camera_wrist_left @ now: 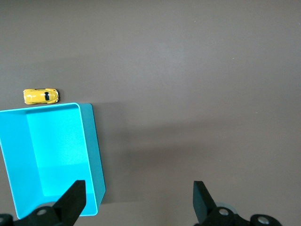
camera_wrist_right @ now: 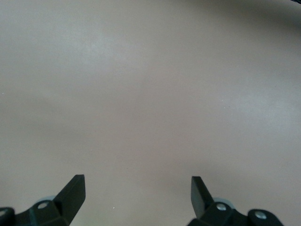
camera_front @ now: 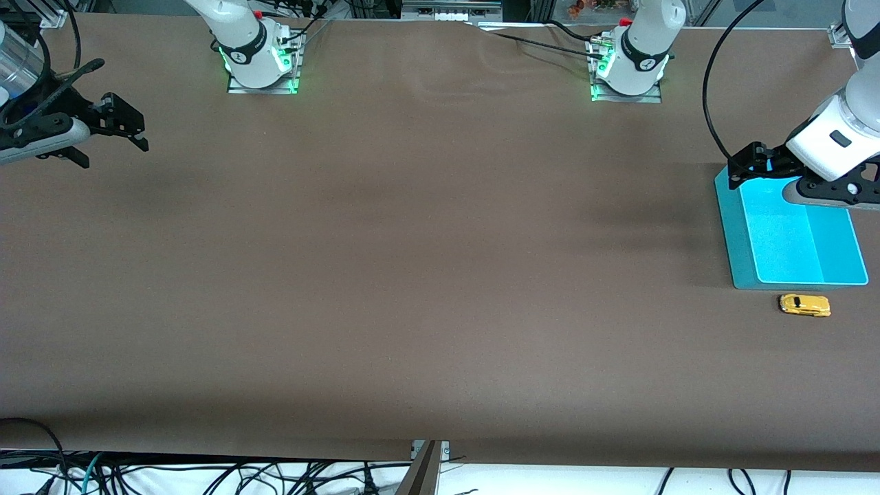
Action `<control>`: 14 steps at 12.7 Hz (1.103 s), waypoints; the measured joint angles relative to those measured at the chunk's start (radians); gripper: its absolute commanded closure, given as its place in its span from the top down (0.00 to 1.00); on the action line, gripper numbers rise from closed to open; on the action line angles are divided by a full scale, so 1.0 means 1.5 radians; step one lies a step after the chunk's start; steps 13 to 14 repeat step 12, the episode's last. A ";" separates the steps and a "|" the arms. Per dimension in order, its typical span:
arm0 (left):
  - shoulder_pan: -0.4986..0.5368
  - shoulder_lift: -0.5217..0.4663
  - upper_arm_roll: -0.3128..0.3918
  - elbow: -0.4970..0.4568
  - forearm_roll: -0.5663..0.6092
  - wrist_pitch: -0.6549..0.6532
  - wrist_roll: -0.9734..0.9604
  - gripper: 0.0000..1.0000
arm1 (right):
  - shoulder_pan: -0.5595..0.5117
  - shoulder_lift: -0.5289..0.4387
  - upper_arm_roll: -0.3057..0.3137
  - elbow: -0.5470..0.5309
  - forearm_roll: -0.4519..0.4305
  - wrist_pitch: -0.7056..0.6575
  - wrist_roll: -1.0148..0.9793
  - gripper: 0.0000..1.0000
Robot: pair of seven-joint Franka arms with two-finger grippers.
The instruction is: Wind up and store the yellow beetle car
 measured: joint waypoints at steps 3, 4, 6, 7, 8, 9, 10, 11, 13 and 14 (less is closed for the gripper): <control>0.000 0.000 0.000 0.000 0.000 0.000 0.000 1.00 | 0.000 0.000 0.000 0.003 0.000 -0.004 0.000 0.99; 0.000 0.000 0.000 0.000 0.000 0.000 0.000 1.00 | 0.000 0.000 0.000 0.005 0.000 -0.006 0.000 0.99; 0.000 0.000 0.000 0.000 0.000 0.000 0.000 1.00 | 0.000 0.000 0.000 0.011 0.000 -0.009 0.001 0.99; 0.000 0.000 0.000 0.000 0.000 0.000 0.000 1.00 | 0.000 0.000 -0.001 0.015 0.000 -0.010 0.001 0.99; 0.000 0.000 0.000 0.000 0.000 0.000 0.000 1.00 | 0.000 0.000 -0.002 0.017 -0.001 -0.012 0.001 0.99; 0.000 0.000 0.000 0.000 0.000 0.000 0.000 1.00 | 0.000 0.000 -0.003 0.018 -0.002 -0.012 0.001 0.99; 0.000 0.000 0.000 0.000 0.000 0.000 0.000 1.00 | 0.000 0.001 -0.003 0.018 -0.003 -0.012 0.001 0.99; 0.000 0.000 0.000 0.000 0.000 0.000 0.000 1.00 | 0.000 0.002 -0.003 0.018 -0.003 -0.012 0.001 0.99; 0.000 0.000 0.000 0.000 0.000 0.000 0.000 1.00 | 0.000 0.002 -0.003 0.018 -0.003 -0.012 0.001 0.99; 0.000 0.000 0.000 0.000 0.000 0.000 0.000 1.00 | 0.000 0.002 -0.003 0.018 -0.003 -0.012 0.001 0.99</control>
